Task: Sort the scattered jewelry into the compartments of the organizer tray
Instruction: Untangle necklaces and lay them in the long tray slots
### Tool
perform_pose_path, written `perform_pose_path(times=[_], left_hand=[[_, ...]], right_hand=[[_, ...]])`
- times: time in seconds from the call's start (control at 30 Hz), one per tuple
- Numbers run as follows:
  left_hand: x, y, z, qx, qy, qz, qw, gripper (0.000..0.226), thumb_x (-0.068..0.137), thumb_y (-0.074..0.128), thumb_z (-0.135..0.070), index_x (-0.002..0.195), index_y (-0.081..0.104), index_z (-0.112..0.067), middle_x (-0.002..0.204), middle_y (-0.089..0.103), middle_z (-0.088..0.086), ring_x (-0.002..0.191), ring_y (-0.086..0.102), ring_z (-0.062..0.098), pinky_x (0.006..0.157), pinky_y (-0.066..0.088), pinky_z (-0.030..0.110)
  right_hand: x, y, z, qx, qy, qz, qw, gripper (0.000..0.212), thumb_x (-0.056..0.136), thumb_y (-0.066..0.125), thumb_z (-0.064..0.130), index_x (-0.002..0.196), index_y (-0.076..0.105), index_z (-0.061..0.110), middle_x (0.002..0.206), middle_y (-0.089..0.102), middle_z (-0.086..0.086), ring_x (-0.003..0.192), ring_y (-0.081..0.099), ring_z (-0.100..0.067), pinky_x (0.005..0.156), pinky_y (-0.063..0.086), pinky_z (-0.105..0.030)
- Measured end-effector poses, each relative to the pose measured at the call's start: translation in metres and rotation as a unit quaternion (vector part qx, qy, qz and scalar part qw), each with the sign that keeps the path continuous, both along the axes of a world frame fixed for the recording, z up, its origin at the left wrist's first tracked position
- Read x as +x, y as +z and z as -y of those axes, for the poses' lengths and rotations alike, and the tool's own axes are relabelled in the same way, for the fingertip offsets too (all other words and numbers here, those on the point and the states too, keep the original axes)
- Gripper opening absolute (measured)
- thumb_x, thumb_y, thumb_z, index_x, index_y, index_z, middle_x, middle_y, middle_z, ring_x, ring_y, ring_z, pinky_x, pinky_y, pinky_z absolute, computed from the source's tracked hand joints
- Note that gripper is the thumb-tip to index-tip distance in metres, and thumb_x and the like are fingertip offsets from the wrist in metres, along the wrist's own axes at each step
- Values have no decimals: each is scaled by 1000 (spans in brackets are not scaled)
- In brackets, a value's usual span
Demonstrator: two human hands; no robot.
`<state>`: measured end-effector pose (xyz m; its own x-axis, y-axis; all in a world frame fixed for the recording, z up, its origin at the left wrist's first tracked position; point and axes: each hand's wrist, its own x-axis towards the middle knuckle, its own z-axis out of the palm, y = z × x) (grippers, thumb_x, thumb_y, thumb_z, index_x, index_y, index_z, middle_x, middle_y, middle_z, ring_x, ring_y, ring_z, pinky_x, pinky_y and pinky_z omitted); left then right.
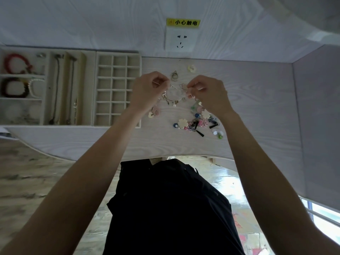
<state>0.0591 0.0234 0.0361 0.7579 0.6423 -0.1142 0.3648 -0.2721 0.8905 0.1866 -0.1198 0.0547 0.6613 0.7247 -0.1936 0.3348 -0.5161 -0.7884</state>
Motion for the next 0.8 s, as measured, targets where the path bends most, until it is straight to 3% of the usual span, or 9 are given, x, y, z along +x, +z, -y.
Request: perform_pose_path(times=[0.17, 0.33, 0.43, 0.53, 0.57, 0.67, 0.73, 0.8], left_hand=[[-4, -5, -4, 52, -29, -46, 997, 8, 89, 65, -20, 92, 68, -13, 79, 64, -12, 71, 57, -6, 70, 45, 5], [-7, -10, -8, 62, 15, -43, 997, 7, 88, 64, -13, 93, 68, -15, 85, 67, -7, 75, 58, -4, 74, 45, 5], [-9, -19, -8, 41, 22, -62, 997, 7, 87, 64, -16, 92, 69, -15, 86, 68, -6, 77, 60, -1, 75, 45, 6], [-10, -24, -4, 50, -11, -71, 996, 18, 85, 61, -29, 102, 68, -25, 104, 66, -9, 99, 59, 4, 93, 47, 24], [-9, -21, -1, 49, -40, -67, 996, 25, 86, 62, -28, 110, 65, -27, 114, 62, -10, 107, 55, 3, 98, 42, 21], [-1, -2, 13, -63, -154, -10, 986, 49, 88, 62, -16, 134, 47, -24, 134, 52, -8, 123, 45, 1, 99, 30, 6], [4, 8, 18, -149, -180, 34, 972, 47, 90, 60, -9, 131, 44, -25, 126, 57, -8, 120, 49, -2, 100, 33, 8], [7, 16, 18, -163, -142, 57, 975, 32, 93, 58, -9, 123, 52, -20, 108, 64, -7, 103, 58, -5, 92, 42, 9]], right_hand=[[1, -7, 2, 13, -37, -25, 999, 11, 88, 60, 8, 89, 67, 16, 74, 66, 14, 64, 64, 6, 67, 48, -10], [4, -10, 8, 38, -105, -73, 991, 20, 86, 52, 1, 93, 65, 14, 77, 69, 2, 68, 66, -6, 68, 54, -24], [4, -7, 13, 96, -144, -146, 974, 23, 87, 48, -2, 97, 64, 12, 74, 65, 0, 68, 64, -11, 67, 50, -24], [-2, 2, 13, 143, -111, -187, 966, 23, 87, 51, -5, 97, 63, 12, 76, 65, 0, 71, 61, -9, 71, 47, -21], [-5, 6, 11, 144, -84, -184, 969, 23, 87, 53, -5, 97, 63, 12, 79, 66, 0, 74, 62, -7, 73, 48, -20], [-12, 18, 4, 140, -15, -138, 980, 21, 87, 56, -3, 100, 64, 11, 86, 69, 0, 81, 65, -7, 79, 50, -20], [-13, 28, -2, 158, -7, -128, 979, 21, 87, 55, -3, 101, 64, 10, 86, 68, 0, 79, 64, -10, 79, 51, -23], [-12, 38, -8, 178, -23, -122, 976, 23, 87, 52, -5, 100, 65, 9, 85, 66, -2, 74, 61, -7, 72, 50, -21]])
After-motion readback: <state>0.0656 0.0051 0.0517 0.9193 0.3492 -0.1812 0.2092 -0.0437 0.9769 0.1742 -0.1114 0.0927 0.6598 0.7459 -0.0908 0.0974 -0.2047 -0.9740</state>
